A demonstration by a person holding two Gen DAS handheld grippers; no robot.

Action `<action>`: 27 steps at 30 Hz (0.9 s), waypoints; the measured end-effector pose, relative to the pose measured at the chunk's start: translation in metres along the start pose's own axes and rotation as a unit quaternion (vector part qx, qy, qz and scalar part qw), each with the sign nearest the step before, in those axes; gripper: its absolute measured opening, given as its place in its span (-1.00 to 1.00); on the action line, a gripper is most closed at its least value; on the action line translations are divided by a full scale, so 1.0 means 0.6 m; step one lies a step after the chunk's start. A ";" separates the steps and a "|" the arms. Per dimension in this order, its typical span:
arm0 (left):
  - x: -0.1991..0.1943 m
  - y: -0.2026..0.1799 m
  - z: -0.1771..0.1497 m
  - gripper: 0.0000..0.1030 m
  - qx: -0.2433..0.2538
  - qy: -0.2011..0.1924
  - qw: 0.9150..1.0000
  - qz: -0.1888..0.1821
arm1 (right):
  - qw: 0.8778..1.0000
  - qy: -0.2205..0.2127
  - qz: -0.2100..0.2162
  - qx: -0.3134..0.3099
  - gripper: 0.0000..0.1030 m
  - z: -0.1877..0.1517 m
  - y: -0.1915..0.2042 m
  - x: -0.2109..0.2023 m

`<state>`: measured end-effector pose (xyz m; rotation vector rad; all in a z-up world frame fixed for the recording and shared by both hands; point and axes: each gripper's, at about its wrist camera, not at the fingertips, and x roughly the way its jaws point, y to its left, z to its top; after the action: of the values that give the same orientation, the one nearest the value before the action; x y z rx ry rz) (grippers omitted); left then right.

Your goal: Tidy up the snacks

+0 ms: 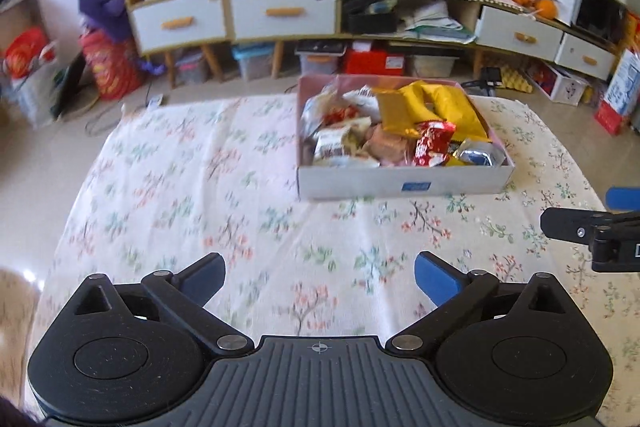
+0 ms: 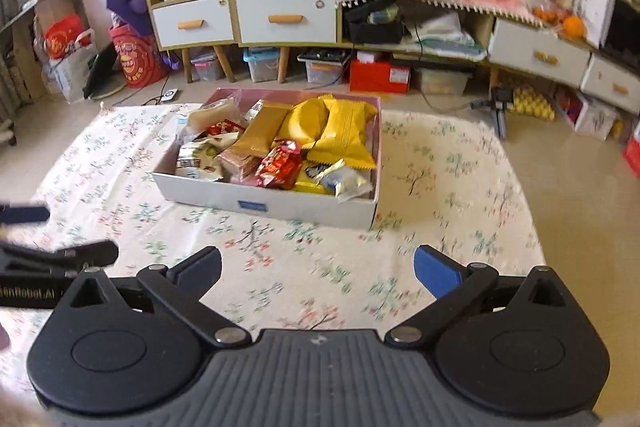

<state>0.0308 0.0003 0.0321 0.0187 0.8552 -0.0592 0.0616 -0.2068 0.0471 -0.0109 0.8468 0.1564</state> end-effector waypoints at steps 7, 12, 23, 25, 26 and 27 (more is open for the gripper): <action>-0.031 0.005 -0.028 0.99 -0.009 -0.008 1.000 0.022 | 0.999 -0.002 -0.032 0.007 0.99 -0.028 0.013 -0.019; -0.038 0.002 -0.025 0.99 -0.017 -0.011 0.999 0.027 | 0.999 -0.012 -0.038 0.009 0.99 -0.029 0.013 -0.026; -0.037 -0.003 -0.024 0.99 -0.022 -0.015 0.998 0.048 | 0.999 0.000 -0.034 0.005 0.99 -0.033 0.029 -0.010; -0.037 -0.005 -0.025 0.99 -0.021 -0.014 0.999 0.048 | 0.999 0.002 -0.035 -0.002 0.99 -0.036 0.033 -0.011; -0.036 -0.006 -0.026 0.99 -0.020 -0.013 0.999 0.048 | 0.999 0.003 -0.036 -0.006 0.99 -0.038 0.036 -0.010; -0.036 -0.007 -0.026 0.99 -0.019 -0.013 0.999 0.049 | 0.999 0.004 -0.037 -0.010 0.99 -0.039 0.039 -0.009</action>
<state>0.0045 -0.0025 0.0384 0.0228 0.8286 0.0483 0.0370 -0.1864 0.0369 -0.0617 0.8515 0.0960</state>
